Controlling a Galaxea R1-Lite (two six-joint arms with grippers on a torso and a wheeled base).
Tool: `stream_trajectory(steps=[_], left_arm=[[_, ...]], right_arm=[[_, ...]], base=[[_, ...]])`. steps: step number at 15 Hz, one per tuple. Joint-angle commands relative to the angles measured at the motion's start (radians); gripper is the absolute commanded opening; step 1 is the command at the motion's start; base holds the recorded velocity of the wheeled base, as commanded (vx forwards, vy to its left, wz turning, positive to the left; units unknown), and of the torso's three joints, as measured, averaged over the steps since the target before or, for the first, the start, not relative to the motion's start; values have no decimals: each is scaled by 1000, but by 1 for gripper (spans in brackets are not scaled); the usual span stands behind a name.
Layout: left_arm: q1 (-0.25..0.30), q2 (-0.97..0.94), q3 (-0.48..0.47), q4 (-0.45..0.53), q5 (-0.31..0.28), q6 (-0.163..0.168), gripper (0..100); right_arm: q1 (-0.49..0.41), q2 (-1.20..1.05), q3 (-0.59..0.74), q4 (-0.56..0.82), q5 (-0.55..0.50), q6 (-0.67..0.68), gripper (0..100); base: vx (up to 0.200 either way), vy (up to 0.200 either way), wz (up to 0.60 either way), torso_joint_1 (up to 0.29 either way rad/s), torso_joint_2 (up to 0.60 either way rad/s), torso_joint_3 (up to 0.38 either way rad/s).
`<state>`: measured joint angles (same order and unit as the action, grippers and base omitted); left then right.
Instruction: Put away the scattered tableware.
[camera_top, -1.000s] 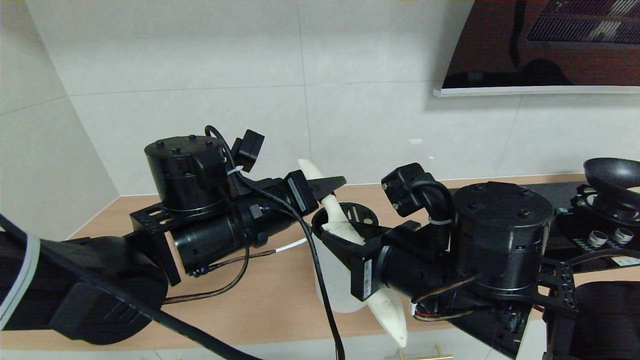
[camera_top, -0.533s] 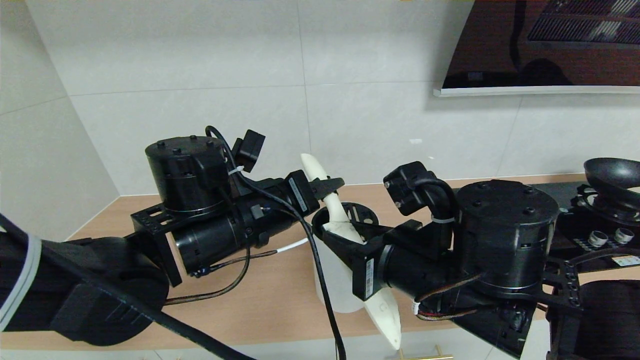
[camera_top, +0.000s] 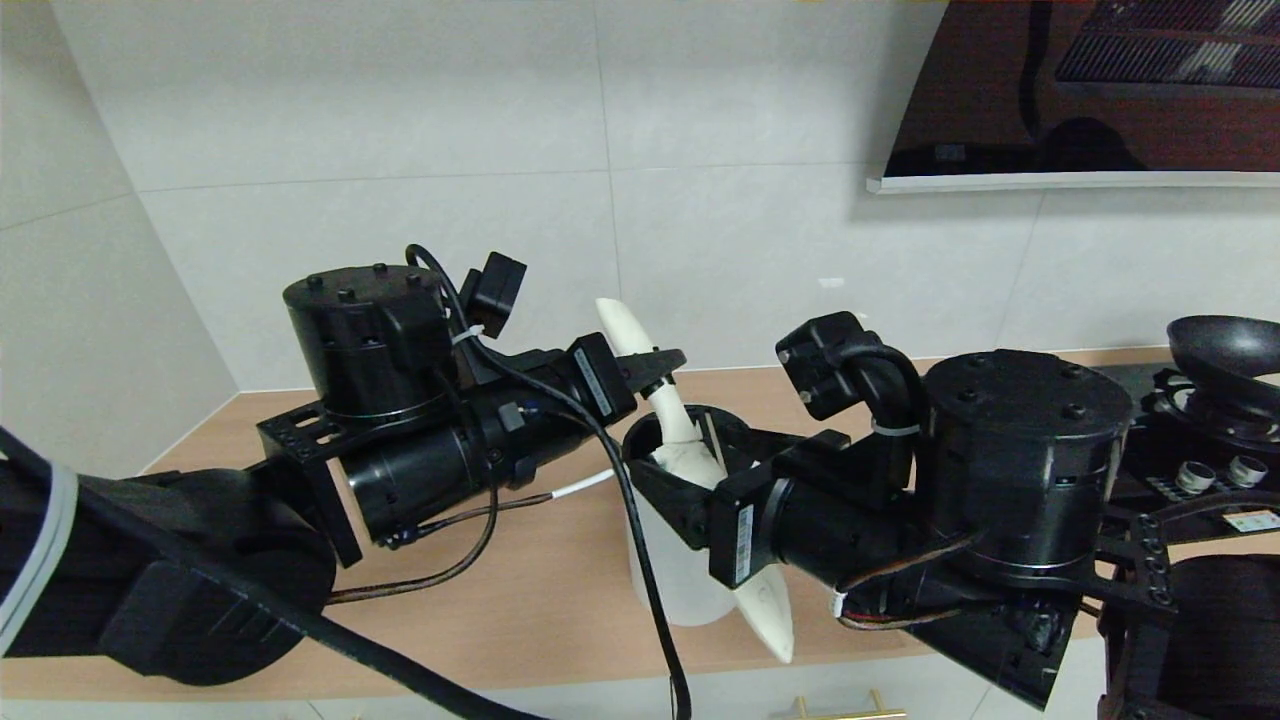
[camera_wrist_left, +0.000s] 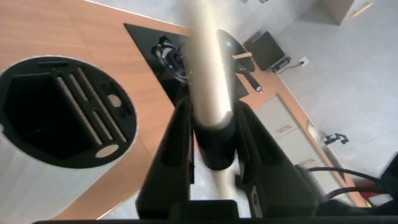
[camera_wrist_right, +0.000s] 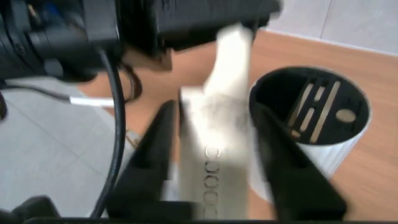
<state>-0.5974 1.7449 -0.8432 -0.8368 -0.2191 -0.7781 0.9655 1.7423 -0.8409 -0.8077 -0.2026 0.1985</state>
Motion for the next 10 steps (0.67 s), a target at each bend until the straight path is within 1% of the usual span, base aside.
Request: stream_trajectory(steps=[1,5,6,7,8,9,10], left_arm=[[-2,-5,-2,-2,0,-1,0],[-1,-5,-28,10,29,0,0],[1,-7,-59,44,69,0,0],[1,-4,-93,71,121,2,0],[1,-4,-137,113,190,3,0],[2,-8,-180,157,242,11,0],[2,-19,-209,191,281,17,0]], right_arm=[[-1,-1,0,2,0,1,100],[-10,-3,0,2,0,1,100],[-48,-12,2,4,0,-1,100],[-77,-18,0,4,0,-1,100],[-122,-23,-3,4,3,-1,100],[-157,-27,-9,2,3,-1,100],[-191,-27,-20,2,5,-1,100]], base=[[0,0,0,0,0,0],[0,0,0,0,0,0],[0,0,0,0,0,0],[0,0,0,0,0,0],[0,0,0,0,0,0],[0,0,0,0,0,0],[0,0,0,0,0,0]])
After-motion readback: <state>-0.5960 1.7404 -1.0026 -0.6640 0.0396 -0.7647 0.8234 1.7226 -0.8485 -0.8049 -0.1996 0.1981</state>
